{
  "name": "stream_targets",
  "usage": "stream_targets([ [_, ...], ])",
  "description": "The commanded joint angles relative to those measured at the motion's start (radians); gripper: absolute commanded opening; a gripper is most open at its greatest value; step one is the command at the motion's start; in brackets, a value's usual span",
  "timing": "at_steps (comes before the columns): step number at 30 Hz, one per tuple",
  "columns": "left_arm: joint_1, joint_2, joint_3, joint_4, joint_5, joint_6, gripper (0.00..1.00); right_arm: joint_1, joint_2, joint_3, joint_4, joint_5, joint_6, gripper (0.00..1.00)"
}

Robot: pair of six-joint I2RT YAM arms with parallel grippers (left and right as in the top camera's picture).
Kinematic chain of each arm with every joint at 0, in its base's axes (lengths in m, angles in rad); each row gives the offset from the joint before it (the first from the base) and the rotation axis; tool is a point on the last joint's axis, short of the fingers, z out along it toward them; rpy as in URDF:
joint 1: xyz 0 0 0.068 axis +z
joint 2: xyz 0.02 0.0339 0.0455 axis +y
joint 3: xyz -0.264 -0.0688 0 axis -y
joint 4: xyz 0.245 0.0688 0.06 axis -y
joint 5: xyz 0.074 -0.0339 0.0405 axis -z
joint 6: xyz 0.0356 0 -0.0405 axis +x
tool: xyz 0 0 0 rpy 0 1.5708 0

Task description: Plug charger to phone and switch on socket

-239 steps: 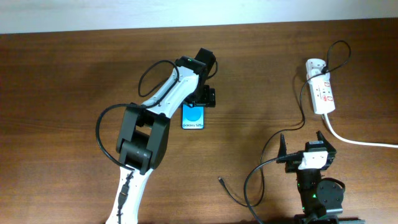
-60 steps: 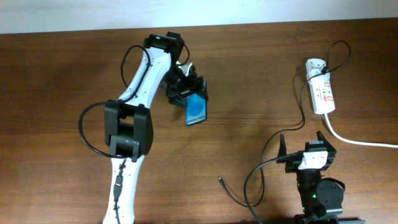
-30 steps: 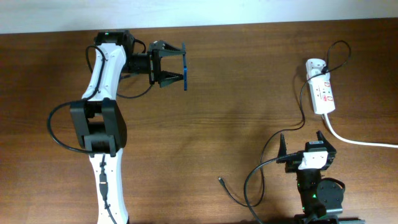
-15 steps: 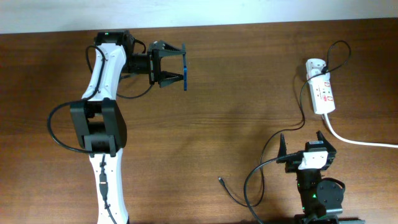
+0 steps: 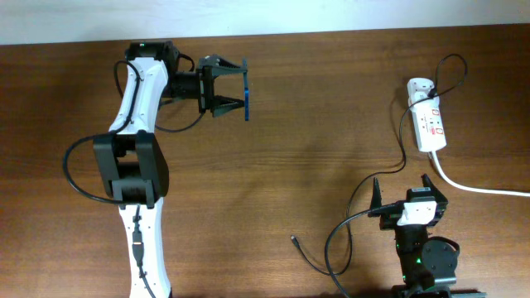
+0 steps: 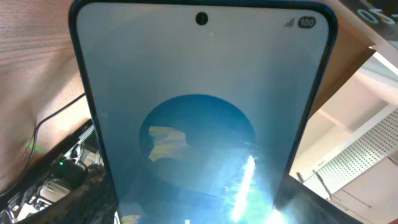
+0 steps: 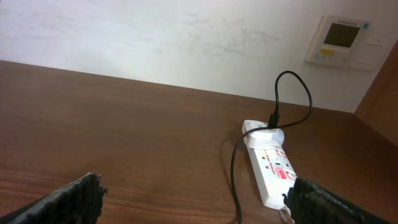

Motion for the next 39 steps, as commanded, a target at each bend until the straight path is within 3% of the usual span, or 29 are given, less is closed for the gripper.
stream_targets([
  [1,0.006,-0.002,0.025,-0.006,0.058,-0.002,0.68,0.002,-0.006,-0.005,-0.007,0.011,-0.003,0.98],
  [29,0.006,-0.002,0.025,-0.029,0.058,-0.002,0.69,0.002,-0.006,-0.005,-0.006,0.011,-0.003,0.98],
  [30,0.006,-0.002,0.025,-0.029,0.058,-0.002,0.68,0.003,-0.006,-0.005,0.007,-0.055,0.001,0.98],
  [32,0.006,-0.002,0.025,-0.032,0.058,-0.002,0.67,0.003,-0.006,-0.005,0.031,-0.503,0.001,0.98],
  [34,0.006,-0.002,0.025,-0.032,0.058,-0.002,0.68,0.003,-0.006,-0.005,0.124,-0.777,0.001,0.98],
  [36,0.006,-0.002,0.025,-0.032,0.058,-0.003,0.68,0.003,-0.006,-0.005,0.327,-0.831,0.011,0.98],
  [39,0.006,-0.002,0.025,-0.032,0.058,-0.003,0.68,0.003,-0.006,0.038,0.533,-0.622,0.211,0.98],
])
